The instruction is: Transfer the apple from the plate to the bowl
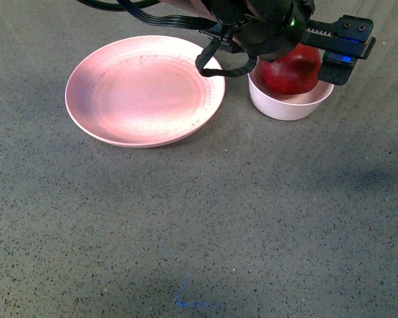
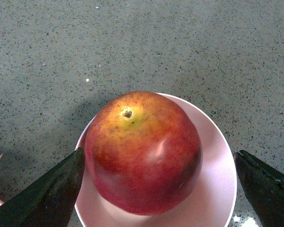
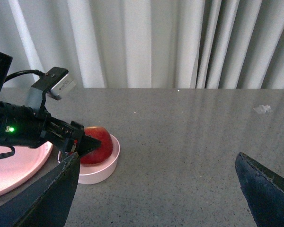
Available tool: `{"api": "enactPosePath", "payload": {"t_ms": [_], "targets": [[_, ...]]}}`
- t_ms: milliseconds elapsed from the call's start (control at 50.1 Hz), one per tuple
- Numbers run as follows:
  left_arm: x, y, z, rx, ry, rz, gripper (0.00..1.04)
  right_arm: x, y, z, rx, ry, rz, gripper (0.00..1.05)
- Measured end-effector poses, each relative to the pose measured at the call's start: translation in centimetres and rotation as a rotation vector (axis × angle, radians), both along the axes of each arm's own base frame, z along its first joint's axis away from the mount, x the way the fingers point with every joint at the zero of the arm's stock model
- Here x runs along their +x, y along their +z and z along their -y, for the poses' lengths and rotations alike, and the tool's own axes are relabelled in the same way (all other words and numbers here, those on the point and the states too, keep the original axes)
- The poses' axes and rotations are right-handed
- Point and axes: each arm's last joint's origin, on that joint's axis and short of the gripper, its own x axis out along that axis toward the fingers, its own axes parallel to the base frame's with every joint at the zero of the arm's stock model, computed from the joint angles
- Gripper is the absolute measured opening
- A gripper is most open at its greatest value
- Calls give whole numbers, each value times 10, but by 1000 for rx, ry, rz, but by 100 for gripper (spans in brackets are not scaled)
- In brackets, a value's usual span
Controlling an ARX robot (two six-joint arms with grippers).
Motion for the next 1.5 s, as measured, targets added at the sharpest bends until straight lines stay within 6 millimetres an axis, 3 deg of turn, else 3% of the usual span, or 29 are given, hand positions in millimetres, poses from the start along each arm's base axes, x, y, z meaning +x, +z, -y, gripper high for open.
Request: {"api": "enactPosePath", "payload": {"t_ms": [240, 479, 659, 839, 899, 979, 1079, 1159, 1258, 1398, 1498], "targets": [[-1, -1, -6, -19, 19, -6, 96, 0, 0, 0, 0, 0, 0, 96], [0, 15, -34, -64, 84, 2, 96, 0, 0, 0, 0, 0, 0, 96], [14, 37, -74, -115, 206, 29, 96, 0, 0, 0, 0, 0, 0, 96], [28, 45, -148, -135, 427, 25, 96, 0, 0, 0, 0, 0, 0, 96], [27, 44, -161, -120, 542, 171, 89, 0, 0, 0, 0, 0, 0, 96], [11, 43, -191, -109, 709, 407, 77, 0, 0, 0, 0, 3, 0, 96], [-37, 53, -242, -146, 788, 590, 57, 0, 0, 0, 0, 0, 0, 96], [-71, 61, -266, -156, 803, 639, 45, 0, 0, 0, 0, 0, 0, 96], [-107, 56, -284, -132, 803, 623, 27, 0, 0, 0, 0, 1, 0, 96], [-135, 48, -296, -110, 788, 594, 2, 0, 0, 0, 0, 0, 0, 96], [-153, 51, -303, -114, 784, 606, 2, 0, 0, 0, 0, 0, 0, 96]]}}
